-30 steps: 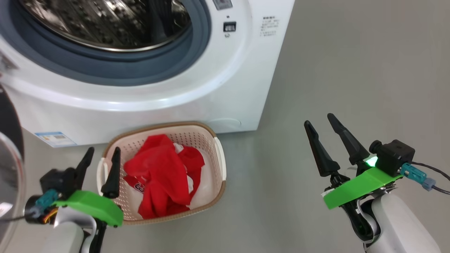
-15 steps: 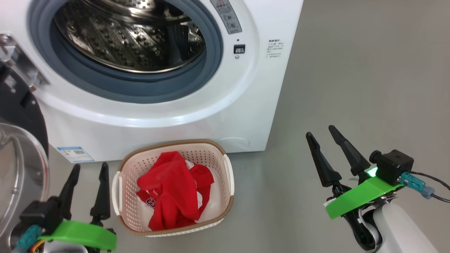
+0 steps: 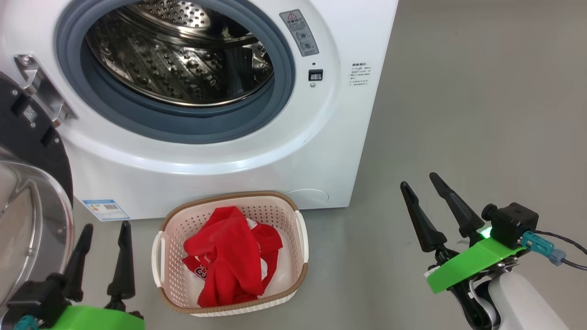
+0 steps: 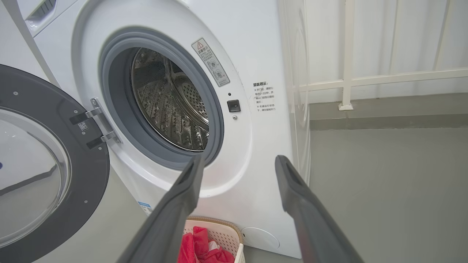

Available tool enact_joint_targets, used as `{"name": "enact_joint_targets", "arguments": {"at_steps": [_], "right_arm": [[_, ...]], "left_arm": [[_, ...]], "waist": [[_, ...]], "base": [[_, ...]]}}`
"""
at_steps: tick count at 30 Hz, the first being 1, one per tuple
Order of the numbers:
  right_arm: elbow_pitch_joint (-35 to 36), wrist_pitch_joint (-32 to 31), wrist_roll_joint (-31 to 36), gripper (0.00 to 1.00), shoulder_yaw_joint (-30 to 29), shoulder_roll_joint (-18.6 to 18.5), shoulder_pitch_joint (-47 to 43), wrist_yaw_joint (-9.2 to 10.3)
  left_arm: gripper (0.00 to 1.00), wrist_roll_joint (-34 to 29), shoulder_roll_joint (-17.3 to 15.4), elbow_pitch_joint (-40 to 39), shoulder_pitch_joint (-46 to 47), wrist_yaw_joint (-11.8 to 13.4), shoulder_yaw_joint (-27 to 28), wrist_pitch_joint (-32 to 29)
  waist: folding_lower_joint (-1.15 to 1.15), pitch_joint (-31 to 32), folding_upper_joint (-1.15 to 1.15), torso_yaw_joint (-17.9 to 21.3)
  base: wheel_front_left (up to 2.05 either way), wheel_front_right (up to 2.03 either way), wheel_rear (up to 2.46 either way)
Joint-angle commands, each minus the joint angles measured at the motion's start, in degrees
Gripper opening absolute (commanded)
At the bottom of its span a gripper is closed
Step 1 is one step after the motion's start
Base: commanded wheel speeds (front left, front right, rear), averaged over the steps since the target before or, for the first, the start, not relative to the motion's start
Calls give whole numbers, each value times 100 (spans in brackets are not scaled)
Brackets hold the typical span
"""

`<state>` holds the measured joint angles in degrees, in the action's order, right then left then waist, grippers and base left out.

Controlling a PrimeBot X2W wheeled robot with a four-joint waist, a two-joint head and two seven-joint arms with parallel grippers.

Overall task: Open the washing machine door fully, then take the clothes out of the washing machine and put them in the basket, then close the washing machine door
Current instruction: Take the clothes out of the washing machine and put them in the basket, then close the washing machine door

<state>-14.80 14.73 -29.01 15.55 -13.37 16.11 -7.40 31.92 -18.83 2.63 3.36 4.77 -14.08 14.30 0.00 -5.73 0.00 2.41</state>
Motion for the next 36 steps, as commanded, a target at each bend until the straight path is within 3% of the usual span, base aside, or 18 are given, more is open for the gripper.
{"name": "enact_joint_targets", "arguments": {"at_steps": [1,36], "right_arm": [[131,27,-95,100,100,-47,-37,-9],[163,27,-64,100,54,-42,-48,-9]], "left_arm": [[100,-17,-167,-148,81,2,265,70],[100,-166,-10,-130,66,-62,493,70]], "waist": [[0,8,0,6],[0,-32,0,10]], "base": [[0,0,0],[0,0,0]]}}
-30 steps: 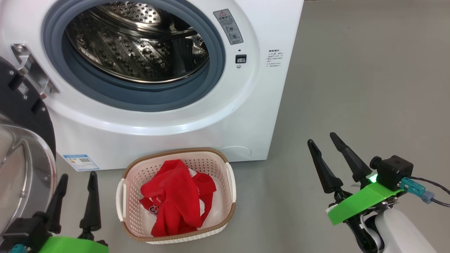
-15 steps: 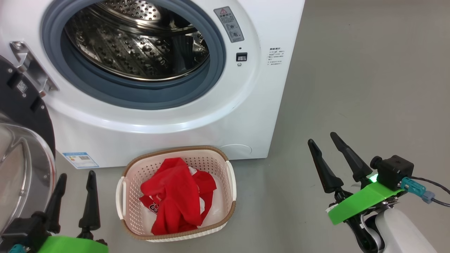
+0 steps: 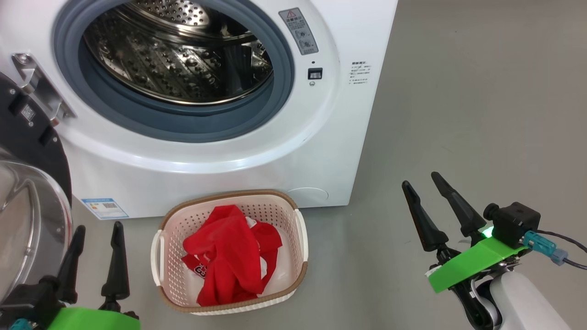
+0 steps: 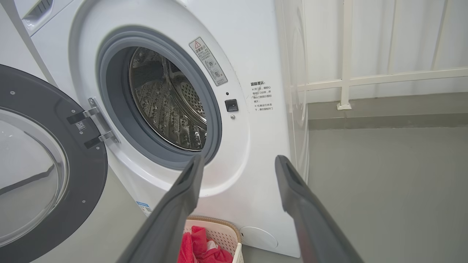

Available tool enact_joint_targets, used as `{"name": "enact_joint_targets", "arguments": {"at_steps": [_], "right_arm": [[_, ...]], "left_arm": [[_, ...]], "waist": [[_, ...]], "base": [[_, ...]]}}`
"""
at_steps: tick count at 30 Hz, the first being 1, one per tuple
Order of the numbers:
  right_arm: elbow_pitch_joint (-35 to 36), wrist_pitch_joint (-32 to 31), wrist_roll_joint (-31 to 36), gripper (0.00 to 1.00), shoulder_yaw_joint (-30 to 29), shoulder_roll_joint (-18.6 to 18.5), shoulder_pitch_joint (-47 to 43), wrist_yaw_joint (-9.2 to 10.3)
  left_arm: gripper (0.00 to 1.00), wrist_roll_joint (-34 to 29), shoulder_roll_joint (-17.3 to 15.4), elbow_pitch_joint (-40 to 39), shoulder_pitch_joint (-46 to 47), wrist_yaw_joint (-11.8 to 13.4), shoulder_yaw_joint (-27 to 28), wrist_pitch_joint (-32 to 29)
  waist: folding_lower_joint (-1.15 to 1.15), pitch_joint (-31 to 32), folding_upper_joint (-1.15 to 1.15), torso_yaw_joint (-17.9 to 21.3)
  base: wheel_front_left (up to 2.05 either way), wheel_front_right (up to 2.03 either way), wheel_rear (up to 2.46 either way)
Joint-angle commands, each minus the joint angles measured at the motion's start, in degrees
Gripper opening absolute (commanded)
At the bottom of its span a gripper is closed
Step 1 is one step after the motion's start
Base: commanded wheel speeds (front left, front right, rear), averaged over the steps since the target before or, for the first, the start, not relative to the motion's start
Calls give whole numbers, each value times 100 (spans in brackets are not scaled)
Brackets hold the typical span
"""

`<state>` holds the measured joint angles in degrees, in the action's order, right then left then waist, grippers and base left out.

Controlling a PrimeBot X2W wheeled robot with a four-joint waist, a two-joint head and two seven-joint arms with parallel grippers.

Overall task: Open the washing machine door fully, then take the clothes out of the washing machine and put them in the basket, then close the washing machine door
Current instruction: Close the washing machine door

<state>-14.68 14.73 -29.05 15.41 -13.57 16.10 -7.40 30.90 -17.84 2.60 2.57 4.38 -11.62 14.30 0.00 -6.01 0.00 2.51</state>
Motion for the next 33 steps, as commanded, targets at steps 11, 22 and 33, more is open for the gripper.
{"name": "enact_joint_targets", "arguments": {"at_steps": [11,22,33], "right_arm": [[144,27,-59,100,53,-14,-32,-9],[122,27,-60,100,50,-19,-47,-9],[102,27,-69,100,80,-37,-66,-9]], "left_arm": [[100,-90,-53,-135,156,-68,319,70],[100,-148,-18,-92,141,-113,349,70],[100,-171,-14,-68,121,-140,359,70]], "waist": [[0,-21,0,3],[0,24,0,-12],[0,81,0,-24]], "base": [[-63,63,0],[-108,108,0],[-5,5,0]]}}
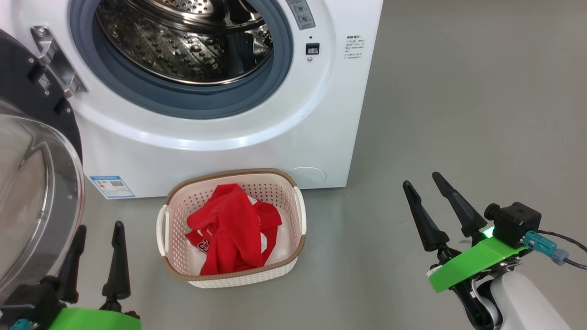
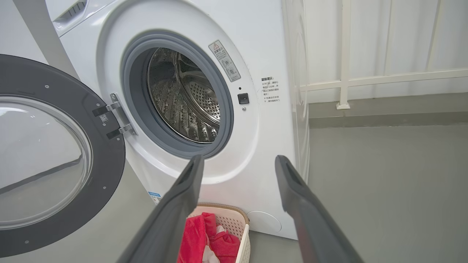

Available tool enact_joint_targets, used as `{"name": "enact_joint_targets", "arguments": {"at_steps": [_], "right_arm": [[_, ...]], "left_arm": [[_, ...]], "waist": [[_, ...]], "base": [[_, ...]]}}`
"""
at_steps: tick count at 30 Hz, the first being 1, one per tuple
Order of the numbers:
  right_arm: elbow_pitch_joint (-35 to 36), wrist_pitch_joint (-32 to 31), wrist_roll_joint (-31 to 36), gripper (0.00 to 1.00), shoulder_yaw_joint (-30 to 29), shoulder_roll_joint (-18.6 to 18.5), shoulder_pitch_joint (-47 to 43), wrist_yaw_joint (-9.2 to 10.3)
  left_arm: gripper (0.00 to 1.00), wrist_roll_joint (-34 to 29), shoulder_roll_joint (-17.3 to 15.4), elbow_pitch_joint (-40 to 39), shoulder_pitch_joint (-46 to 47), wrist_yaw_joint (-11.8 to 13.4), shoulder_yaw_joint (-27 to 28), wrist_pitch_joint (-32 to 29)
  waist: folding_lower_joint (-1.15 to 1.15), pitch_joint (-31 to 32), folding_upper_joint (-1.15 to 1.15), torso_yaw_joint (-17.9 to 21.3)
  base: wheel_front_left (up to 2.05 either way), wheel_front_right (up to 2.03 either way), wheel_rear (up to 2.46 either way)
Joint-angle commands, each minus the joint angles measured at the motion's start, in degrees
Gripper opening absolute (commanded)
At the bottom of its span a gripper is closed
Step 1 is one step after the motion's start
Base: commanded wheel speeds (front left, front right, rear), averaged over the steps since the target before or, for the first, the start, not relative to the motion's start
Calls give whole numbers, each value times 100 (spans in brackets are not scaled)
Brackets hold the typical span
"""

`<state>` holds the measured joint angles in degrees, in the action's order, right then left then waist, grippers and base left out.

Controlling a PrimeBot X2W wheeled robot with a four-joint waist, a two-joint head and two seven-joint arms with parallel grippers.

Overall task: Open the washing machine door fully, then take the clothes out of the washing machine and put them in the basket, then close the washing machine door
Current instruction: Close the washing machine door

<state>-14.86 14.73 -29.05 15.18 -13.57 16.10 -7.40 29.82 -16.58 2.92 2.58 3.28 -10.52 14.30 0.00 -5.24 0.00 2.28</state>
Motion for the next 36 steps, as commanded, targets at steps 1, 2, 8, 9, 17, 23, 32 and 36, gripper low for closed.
{"name": "enact_joint_targets", "arguments": {"at_steps": [1,2,8,9,17,23,32,36], "right_arm": [[118,27,-69,100,104,-38,-69,-9],[115,27,-70,100,106,-39,-71,-9],[103,27,-80,100,119,-43,-88,-9],[103,27,-81,100,120,-44,-91,-9],[111,27,-85,100,123,-54,-115,-9],[123,27,-84,100,112,-59,-120,-9],[140,27,-22,100,66,-73,-161,-9],[171,27,26,100,107,-90,-163,-9]], "left_arm": [[100,-65,-139,-98,118,-31,248,70],[100,-67,-139,-98,114,-30,246,70],[100,-74,-150,-97,94,-21,235,70],[100,-74,-152,-98,90,-18,232,70],[100,-64,-169,-109,78,-4,210,70],[100,-56,-177,-118,78,7,206,70],[100,-92,-196,-118,84,65,172,63],[100,-99,-199,-91,70,105,177,63]], "waist": [[0,9,0,-2],[0,14,0,-3],[0,50,0,-7],[0,54,0,-7],[0,62,0,-16],[0,48,0,-34],[0,48,0,-227],[0,63,0,-423]], "base": [[0,0,0],[0,0,0],[0,0,0],[0,0,0],[0,0,0],[0,0,0],[0,0,0],[0,0,0]]}}
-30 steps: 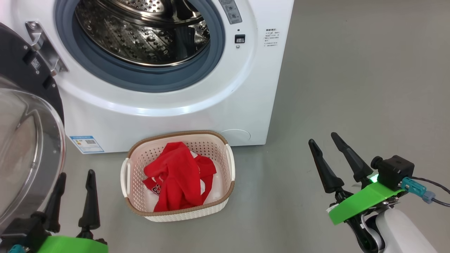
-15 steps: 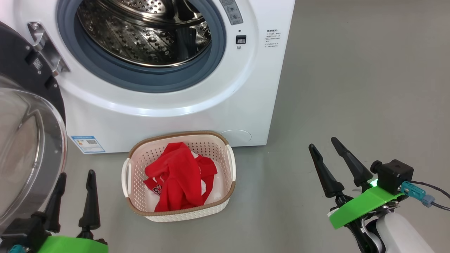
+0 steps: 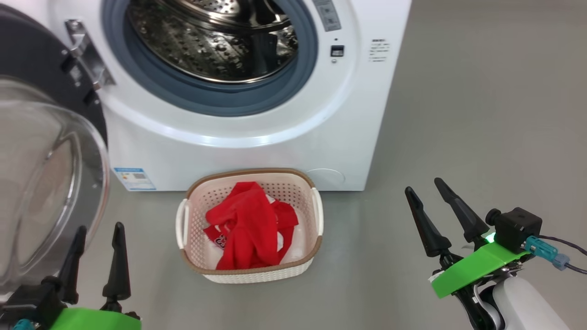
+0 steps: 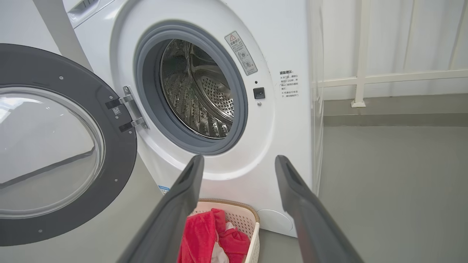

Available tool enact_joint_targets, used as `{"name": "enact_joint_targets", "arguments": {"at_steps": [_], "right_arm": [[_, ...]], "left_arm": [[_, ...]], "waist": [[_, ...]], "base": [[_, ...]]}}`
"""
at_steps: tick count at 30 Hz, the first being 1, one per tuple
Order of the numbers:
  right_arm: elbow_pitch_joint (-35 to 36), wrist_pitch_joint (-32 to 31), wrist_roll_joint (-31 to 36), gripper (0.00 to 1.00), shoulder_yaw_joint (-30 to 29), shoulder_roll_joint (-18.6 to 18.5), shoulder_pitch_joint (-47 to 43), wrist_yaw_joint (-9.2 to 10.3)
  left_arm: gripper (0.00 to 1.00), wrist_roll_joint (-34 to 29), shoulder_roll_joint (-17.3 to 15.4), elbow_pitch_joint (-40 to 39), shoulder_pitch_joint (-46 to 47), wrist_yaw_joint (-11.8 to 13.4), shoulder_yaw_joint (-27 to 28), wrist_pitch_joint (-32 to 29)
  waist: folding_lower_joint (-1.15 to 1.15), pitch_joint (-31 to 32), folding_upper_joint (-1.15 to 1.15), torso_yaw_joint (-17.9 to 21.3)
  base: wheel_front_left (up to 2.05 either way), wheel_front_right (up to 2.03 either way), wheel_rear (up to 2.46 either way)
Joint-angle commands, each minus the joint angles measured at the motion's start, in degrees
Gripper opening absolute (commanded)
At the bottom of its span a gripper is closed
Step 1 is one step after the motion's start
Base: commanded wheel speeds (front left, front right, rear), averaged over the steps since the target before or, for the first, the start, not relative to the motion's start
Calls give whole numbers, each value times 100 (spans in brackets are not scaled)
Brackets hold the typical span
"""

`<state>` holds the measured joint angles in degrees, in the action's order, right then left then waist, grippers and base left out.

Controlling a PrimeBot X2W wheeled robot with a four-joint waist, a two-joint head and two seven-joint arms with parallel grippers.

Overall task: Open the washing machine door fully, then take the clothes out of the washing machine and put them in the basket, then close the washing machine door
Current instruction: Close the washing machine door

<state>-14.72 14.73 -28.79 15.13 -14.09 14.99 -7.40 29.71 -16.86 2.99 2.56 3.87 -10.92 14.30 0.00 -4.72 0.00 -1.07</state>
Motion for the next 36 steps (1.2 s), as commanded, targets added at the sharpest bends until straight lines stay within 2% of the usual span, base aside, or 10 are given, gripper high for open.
{"name": "enact_joint_targets", "arguments": {"at_steps": [1,10,26,36], "right_arm": [[157,27,6,100,122,-42,-55,-9],[125,27,-10,100,177,-74,-53,-9],[40,27,-33,100,258,-100,-109,-9],[31,27,-34,100,278,-73,-157,-9]], "left_arm": [[100,-86,-170,-89,66,55,221,63],[100,-124,-146,-19,20,148,220,65],[100,-209,-88,36,-98,462,188,29],[100,-201,-108,-24,-166,555,198,9]], "waist": [[0,19,0,-144],[0,60,0,-744],[0,206,0,-1942],[0,260,0,-2358]], "base": [[0,0,0],[0,0,0],[0,0,0],[0,0,0]]}}
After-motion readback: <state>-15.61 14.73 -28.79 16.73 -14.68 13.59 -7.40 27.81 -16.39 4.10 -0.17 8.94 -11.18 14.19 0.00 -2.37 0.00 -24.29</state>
